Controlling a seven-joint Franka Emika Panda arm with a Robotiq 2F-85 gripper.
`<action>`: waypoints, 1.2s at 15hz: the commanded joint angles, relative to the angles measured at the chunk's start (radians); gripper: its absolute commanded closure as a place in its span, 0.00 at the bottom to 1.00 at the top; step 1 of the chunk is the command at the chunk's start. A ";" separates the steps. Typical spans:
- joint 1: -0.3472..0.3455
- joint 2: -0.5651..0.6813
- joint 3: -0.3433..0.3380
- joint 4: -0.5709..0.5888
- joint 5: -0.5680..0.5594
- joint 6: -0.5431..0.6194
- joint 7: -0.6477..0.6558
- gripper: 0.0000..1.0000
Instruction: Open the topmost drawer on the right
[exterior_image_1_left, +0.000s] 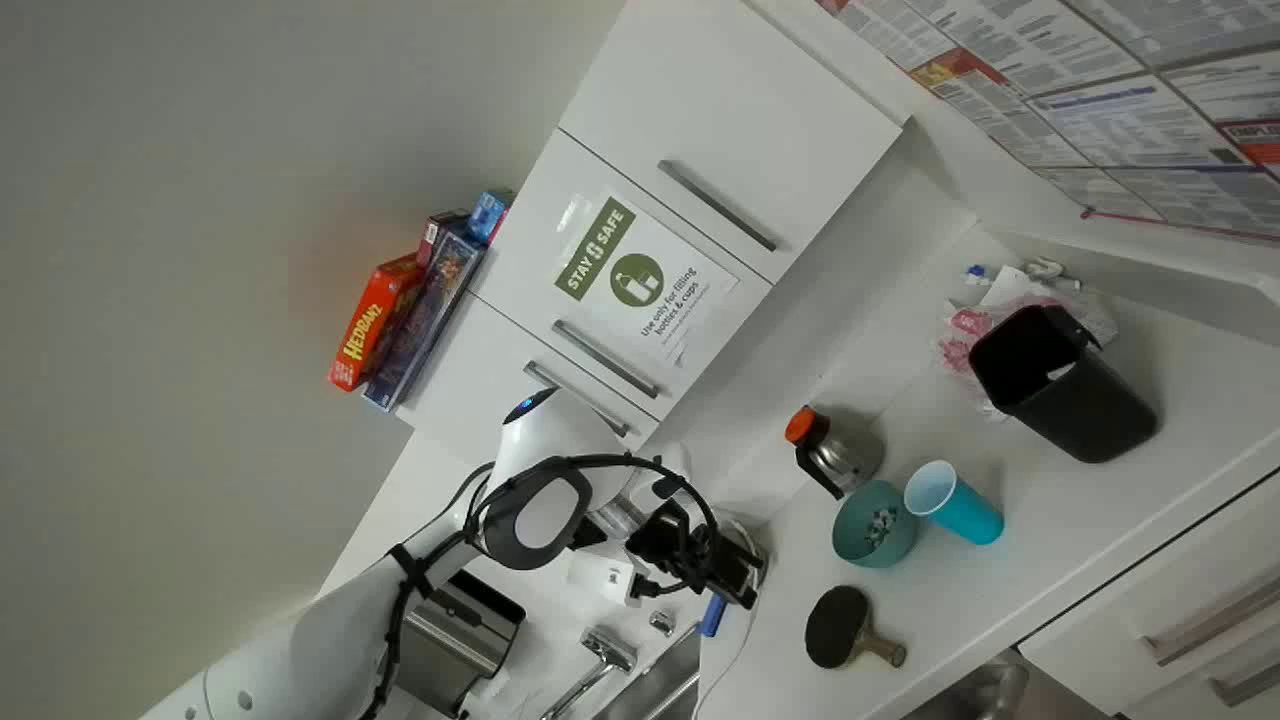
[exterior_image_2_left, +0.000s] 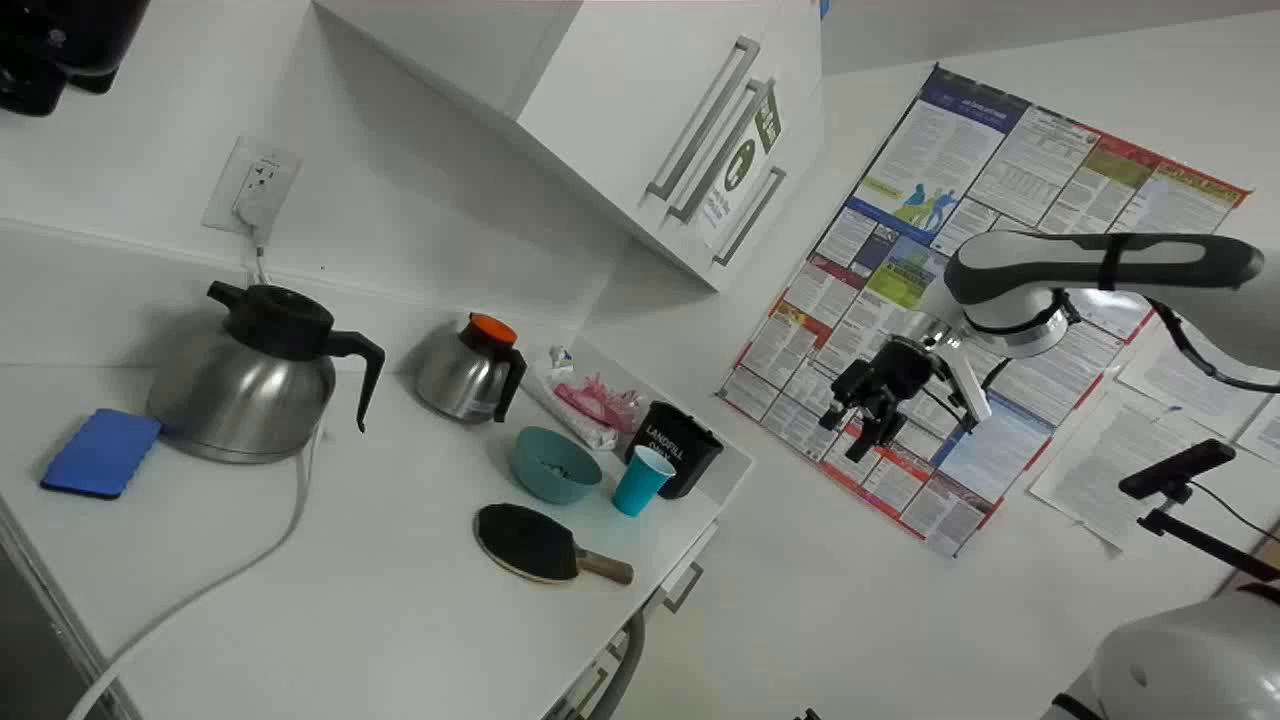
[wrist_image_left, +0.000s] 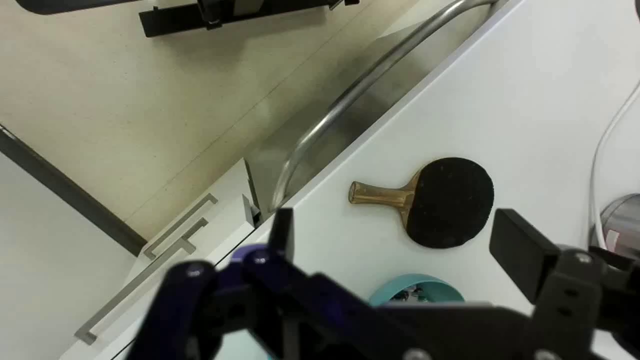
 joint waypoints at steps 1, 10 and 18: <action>-0.029 0.004 0.025 0.002 0.011 -0.004 -0.010 0.00; -0.059 0.028 -0.007 0.068 0.033 0.102 -0.010 0.00; -0.122 0.256 -0.268 0.288 0.303 0.193 -0.249 0.00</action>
